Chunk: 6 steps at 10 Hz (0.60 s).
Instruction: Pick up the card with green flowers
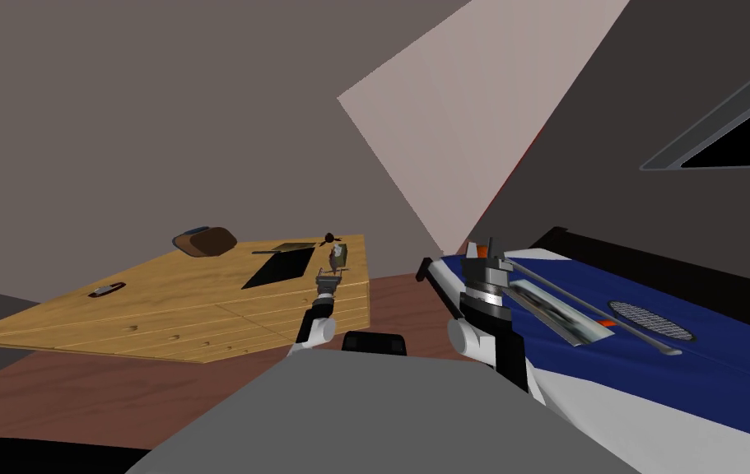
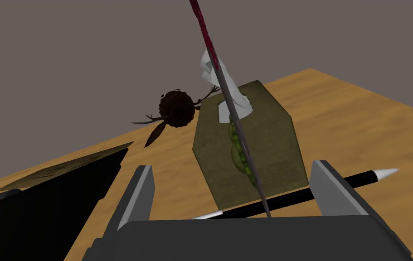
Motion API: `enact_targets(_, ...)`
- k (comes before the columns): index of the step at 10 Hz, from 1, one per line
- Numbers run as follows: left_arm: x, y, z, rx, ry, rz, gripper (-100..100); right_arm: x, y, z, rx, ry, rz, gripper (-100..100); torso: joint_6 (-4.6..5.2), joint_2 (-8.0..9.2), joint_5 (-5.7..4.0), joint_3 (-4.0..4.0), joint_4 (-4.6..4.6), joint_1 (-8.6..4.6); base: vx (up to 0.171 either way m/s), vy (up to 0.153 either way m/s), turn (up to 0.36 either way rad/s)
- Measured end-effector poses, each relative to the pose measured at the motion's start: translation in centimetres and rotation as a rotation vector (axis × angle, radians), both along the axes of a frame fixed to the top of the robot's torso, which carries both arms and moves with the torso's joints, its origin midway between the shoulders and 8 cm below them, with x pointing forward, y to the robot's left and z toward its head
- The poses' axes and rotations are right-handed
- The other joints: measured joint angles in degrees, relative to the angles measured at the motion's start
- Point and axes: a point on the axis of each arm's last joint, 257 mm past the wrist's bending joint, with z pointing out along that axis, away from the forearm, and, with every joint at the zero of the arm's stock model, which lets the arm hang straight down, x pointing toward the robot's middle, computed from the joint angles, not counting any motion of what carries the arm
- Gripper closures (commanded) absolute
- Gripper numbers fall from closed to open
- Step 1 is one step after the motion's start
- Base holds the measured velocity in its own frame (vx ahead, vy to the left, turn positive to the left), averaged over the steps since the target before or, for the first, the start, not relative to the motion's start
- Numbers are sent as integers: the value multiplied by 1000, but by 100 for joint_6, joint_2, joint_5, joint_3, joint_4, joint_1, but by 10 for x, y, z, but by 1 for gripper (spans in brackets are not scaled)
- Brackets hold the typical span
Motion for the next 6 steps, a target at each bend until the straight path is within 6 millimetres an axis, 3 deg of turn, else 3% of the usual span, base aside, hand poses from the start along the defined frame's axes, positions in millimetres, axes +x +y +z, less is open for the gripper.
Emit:
enact_targets(3,4,-14,-9,-107,5,13,-100,0,0,0,0,0,0,0,0,3,-2,2,1,-10,2,4,1)
enact_targets(4,4,-14,-9,-110,5,13,0,0,0,0,0,0,0,0,0,4,-3,3,1,-10,0,0,0)
enact_targets(5,4,-14,-9,-110,5,13,-100,0,0,0,0,0,0,0,0,5,-3,3,1,-10,70,14,37)
enact_targets(6,5,-14,-5,-111,3,12,-100,0,0,0,0,0,0,0,-1,-15,-2,-7,-2,-6,45,8,8)
